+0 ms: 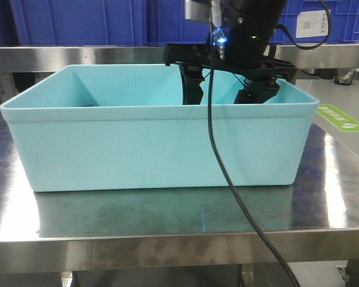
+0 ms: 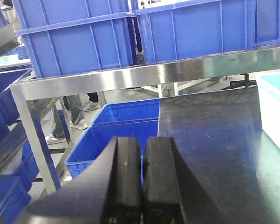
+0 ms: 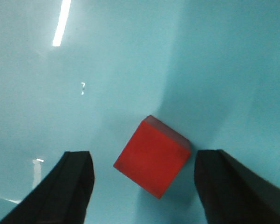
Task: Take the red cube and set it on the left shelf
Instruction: 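Lower the open right gripper into the light-blue bin over the red cube, then close the right gripper around the red cube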
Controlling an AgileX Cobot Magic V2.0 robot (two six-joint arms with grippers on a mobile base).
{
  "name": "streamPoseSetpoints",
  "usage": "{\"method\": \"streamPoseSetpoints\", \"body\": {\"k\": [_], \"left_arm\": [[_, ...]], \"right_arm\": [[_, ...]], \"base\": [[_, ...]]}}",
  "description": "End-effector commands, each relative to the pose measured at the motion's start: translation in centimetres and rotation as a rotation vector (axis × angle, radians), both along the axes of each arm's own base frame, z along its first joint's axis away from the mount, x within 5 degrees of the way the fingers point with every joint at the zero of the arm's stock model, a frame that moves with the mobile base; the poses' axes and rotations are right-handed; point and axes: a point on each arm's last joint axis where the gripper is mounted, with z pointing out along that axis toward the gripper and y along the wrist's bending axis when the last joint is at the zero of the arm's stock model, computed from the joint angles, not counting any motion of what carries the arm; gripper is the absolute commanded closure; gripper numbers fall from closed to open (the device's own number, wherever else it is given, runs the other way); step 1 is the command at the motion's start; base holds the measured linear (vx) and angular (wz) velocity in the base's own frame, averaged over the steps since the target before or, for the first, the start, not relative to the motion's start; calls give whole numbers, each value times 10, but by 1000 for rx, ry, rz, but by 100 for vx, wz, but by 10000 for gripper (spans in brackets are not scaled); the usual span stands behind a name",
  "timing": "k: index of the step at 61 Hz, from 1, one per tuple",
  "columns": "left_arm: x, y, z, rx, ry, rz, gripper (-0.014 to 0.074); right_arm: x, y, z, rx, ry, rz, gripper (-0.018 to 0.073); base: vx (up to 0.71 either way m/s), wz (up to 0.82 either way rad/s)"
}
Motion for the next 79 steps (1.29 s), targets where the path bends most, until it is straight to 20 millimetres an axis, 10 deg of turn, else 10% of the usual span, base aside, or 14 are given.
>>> {"method": "streamPoseSetpoints", "body": {"k": [1, 79], "left_arm": [[-1, 0, 1, 4, -82, 2, 491], [-1, 0, 1, 4, -82, 2, 491]], "right_arm": [[0, 0, 32, 62, -104, -9, -1], [6, 4, 8, 28, -40, -7, -1]], "base": [[0, 0], [0, 0]]}}
